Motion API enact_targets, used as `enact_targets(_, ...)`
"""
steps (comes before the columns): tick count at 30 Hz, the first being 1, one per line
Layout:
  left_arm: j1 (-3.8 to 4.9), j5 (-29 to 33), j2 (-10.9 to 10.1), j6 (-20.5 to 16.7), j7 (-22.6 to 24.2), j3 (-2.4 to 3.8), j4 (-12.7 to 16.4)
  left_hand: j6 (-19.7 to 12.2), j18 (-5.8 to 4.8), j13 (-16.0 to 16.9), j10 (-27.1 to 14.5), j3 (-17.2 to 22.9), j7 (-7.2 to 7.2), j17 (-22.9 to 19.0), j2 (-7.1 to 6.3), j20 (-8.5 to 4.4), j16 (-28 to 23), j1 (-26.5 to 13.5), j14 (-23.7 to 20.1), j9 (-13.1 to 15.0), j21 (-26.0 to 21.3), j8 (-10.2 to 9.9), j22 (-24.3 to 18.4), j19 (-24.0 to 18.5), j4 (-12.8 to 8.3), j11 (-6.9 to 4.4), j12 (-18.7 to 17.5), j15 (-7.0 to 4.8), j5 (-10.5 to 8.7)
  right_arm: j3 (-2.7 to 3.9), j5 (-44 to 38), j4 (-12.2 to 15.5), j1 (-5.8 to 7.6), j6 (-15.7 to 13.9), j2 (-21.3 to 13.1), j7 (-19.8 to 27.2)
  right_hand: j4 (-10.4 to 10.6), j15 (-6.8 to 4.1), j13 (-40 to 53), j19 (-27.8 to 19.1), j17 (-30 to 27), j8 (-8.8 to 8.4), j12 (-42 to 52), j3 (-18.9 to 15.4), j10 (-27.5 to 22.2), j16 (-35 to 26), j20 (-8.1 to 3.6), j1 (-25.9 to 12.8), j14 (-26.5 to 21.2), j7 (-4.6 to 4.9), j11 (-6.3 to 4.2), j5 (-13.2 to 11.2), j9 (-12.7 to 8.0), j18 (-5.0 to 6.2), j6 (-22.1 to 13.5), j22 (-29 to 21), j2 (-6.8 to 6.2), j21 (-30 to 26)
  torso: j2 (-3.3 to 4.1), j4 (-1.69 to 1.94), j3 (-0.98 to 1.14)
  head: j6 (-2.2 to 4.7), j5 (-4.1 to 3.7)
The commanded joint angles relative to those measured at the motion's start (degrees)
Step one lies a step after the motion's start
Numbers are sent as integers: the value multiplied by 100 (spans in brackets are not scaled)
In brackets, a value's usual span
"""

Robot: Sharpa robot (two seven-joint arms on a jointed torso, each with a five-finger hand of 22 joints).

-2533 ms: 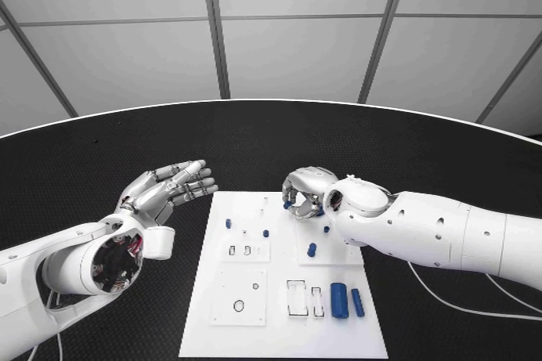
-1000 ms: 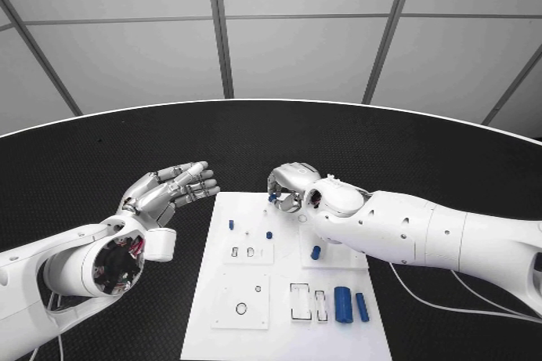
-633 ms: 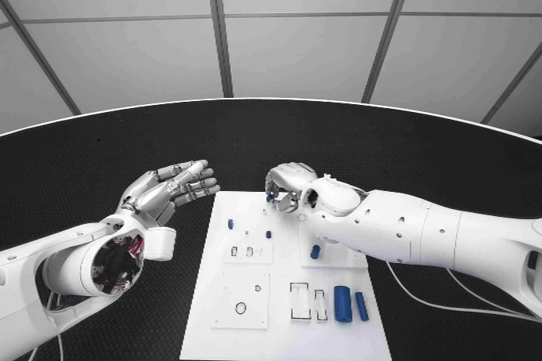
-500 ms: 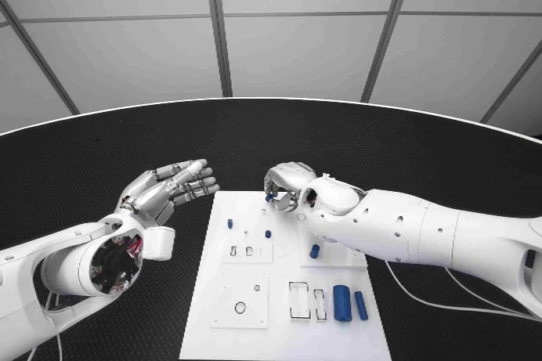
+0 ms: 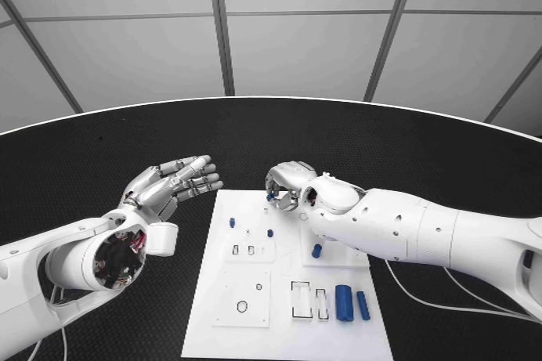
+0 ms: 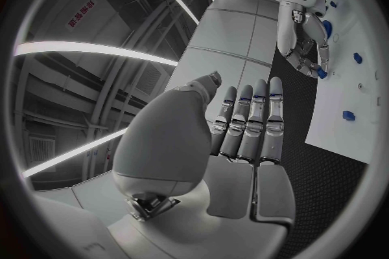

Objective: Assemble the parts on the task board

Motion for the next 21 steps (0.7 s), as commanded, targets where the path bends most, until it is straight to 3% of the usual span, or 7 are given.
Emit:
enact_targets(1,8,0,1,0,-1,0,-3,-47,67,-6,-28,27,204,9,-48,8,-26,0,-23,-5,38,-28,-5,7,7,9,-36,23,-13,0,0,-20,0,4,11,1,39,-32,6,7,-6,81,-40,2,-16,13,-3,-19,349,5,22,-14,498,-50,-19,-8,43,15,1,0,-2,-7,7)
enact_targets(6,18,0,2,0,-4,0,-8,-47,67,-6,-28,27,204,9,-48,8,-26,0,-23,-5,38,-28,-5,7,7,9,-36,23,-13,0,0,-59,0,7,31,8,51,-17,10,2,-13,57,-84,11,-74,15,6,-42,347,25,42,-25,519,-50,-84,-14,33,5,2,-5,0,-5,14)
enact_targets(10,23,0,5,-1,-8,0,-9,-47,67,-6,-28,27,204,9,-48,8,-26,0,-23,-5,38,-28,-5,7,7,9,-36,23,-13,0,0,-73,0,27,39,31,89,24,14,-13,-35,-57,-160,29,-169,13,36,-105,339,87,92,-55,513,-46,-260,-37,-16,-23,6,-7,3,-7,24)
enact_targets(18,27,0,3,-11,-13,0,-14,-57,66,-5,-37,35,213,9,-56,10,-34,-6,-27,-8,37,-36,-8,2,-1,16,-49,27,-14,-1,0,-70,0,108,18,42,201,71,9,-50,-82,-622,-350,59,-371,16,92,-285,321,169,138,-167,340,-25,-1034,-103,-332,-104,5,-10,6,-20,30)
enact_targets(21,27,0,2,-16,-13,0,-15,-63,66,-5,-43,40,218,9,-59,12,-39,-8,-31,-10,37,-41,-9,-2,-6,19,-56,30,-15,-1,0,-62,0,128,2,36,201,70,10,-57,-99,-650,-362,55,-376,10,93,-288,317,161,138,-175,333,-21,-1068,-119,-367,-119,5,-13,7,-16,34)
